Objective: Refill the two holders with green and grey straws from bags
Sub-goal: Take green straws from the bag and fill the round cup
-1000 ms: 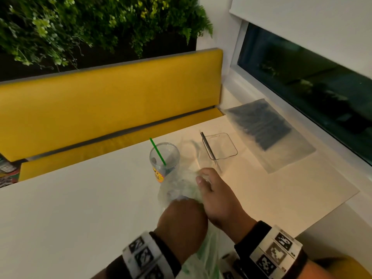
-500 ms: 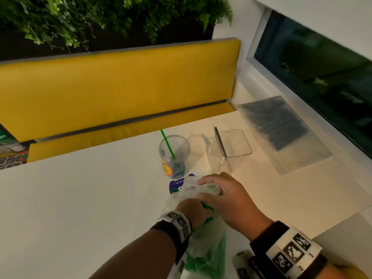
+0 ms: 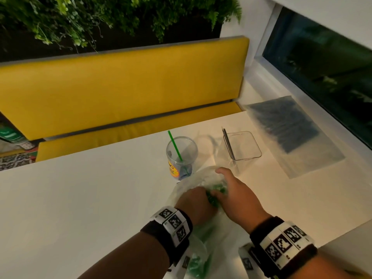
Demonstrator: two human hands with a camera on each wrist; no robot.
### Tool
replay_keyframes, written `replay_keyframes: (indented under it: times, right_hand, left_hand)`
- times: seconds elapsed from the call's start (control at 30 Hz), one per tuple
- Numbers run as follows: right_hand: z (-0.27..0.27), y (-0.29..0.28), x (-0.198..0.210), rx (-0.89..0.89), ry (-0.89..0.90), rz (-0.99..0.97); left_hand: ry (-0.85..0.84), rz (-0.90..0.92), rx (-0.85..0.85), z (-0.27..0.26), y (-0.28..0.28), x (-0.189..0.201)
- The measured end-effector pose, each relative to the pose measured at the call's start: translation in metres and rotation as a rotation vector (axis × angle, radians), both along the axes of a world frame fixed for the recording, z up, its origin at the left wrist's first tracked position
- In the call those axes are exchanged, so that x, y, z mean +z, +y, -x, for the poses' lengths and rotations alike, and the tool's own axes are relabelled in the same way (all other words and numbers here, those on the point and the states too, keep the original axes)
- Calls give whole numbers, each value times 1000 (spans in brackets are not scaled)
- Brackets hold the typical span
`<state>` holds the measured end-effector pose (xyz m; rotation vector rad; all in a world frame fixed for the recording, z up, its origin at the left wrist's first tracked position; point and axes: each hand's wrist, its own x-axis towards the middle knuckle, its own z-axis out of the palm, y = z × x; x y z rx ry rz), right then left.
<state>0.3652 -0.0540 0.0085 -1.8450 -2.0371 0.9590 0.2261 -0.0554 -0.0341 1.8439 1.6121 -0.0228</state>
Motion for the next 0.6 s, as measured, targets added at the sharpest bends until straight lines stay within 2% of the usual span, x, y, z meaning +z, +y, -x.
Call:
replay_keyframes:
  times: [0.07, 0.17, 0.3, 0.37, 0.43, 0.5, 0.6]
  right_hand:
    - [0, 0, 0, 9, -25, -30]
    - [0, -1, -2, -5, 6, -127]
    - [-8, 0, -10, -26, 19, -271]
    - [-18, 6, -18, -85, 70, -157]
    - [-27, 11, -20, -186, 207, 80]
    - [-32, 11, -16, -243, 320, 253]
    - [-33, 8, -20, -242, 343, 251]
  left_hand:
    - [24, -9, -8, 0, -2, -6]
    - [-34, 12, -27, -1, -7, -17]
    - [-111, 26, -19, 0, -12, -5]
    - [-175, 34, -3, 4, -13, 2]
    - [-252, -33, -4, 9, -16, 7]
    - [-324, -13, 1, 13, -21, 14]
    - [-329, 42, -25, 12, -25, 21]
